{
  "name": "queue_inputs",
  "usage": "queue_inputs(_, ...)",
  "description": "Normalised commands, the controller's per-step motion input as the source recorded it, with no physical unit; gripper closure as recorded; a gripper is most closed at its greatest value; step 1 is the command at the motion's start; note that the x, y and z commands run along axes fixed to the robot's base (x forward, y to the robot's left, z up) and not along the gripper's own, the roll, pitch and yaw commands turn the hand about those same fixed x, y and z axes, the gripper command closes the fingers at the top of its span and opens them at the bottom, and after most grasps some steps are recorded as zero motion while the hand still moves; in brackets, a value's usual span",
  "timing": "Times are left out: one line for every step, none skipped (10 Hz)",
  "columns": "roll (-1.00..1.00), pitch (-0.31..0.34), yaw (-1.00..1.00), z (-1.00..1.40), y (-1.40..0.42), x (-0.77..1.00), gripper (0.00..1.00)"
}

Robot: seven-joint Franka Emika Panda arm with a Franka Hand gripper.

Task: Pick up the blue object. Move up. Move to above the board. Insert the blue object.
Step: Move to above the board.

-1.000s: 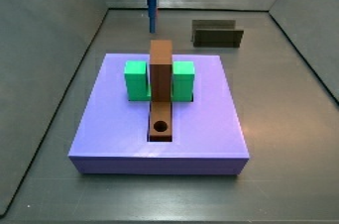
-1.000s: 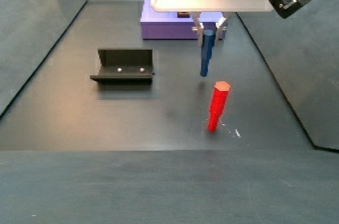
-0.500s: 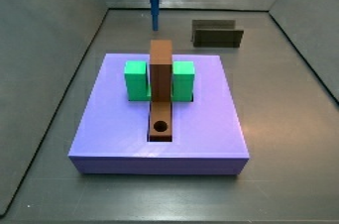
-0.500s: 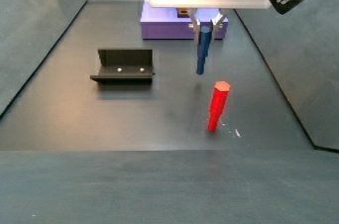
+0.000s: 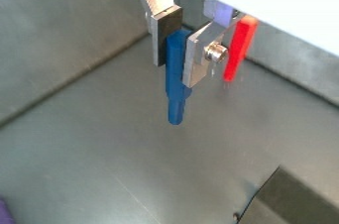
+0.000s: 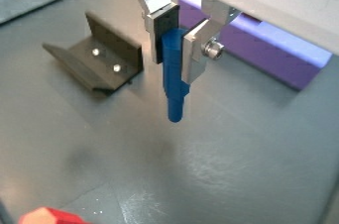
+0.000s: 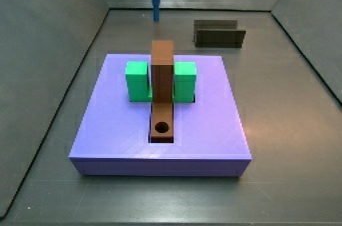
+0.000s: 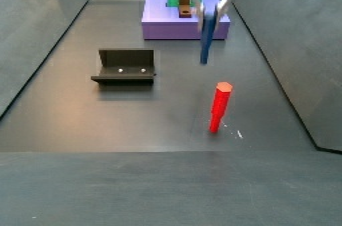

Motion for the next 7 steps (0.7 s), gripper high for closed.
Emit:
queue_inputs(0.0, 0.0, 0.0, 1.4, 0.0, 0.0, 1.0)
queue_inputs(0.0, 0.015, -0.02, 1.4, 0.0, 0.0, 1.0)
queue_inputs(0.02, 0.022, -0.01, 1.4, 0.0, -0.02, 1.0)
queue_inputs(0.01, 0.029, 0.0, 1.4, 0.0, 0.02, 1.0)
queue_inputs(0.0, 0.093, 0.0, 0.57, 0.0, 0.04, 1.0)
queue_inputs(0.01, 0.089, 0.0, 0.33, 0.0, 0.04, 1.0)
queue_inputs(0.11, 0.256, -0.01, 0.2, -1.4, 0.17, 1.0)
